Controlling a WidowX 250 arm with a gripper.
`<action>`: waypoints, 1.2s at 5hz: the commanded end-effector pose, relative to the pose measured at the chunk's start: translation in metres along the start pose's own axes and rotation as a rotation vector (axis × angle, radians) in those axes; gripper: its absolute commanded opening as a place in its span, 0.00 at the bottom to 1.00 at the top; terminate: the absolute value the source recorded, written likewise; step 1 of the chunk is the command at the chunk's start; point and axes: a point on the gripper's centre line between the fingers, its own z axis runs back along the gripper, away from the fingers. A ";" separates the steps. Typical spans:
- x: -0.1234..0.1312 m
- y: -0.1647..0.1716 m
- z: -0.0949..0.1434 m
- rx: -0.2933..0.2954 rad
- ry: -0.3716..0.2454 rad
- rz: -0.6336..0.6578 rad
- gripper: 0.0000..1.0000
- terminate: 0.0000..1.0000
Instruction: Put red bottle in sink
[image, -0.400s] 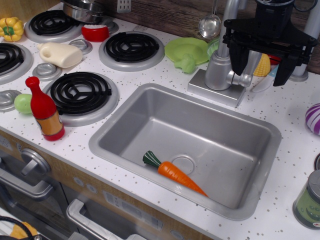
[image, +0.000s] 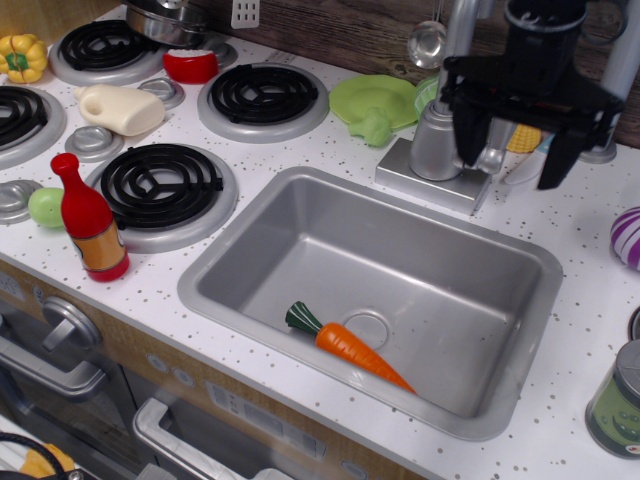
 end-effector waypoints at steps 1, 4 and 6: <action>-0.012 0.068 0.059 0.144 -0.042 -0.010 1.00 0.00; -0.097 0.183 0.086 0.208 0.012 0.034 1.00 0.00; -0.130 0.218 0.060 0.121 0.047 0.051 1.00 0.00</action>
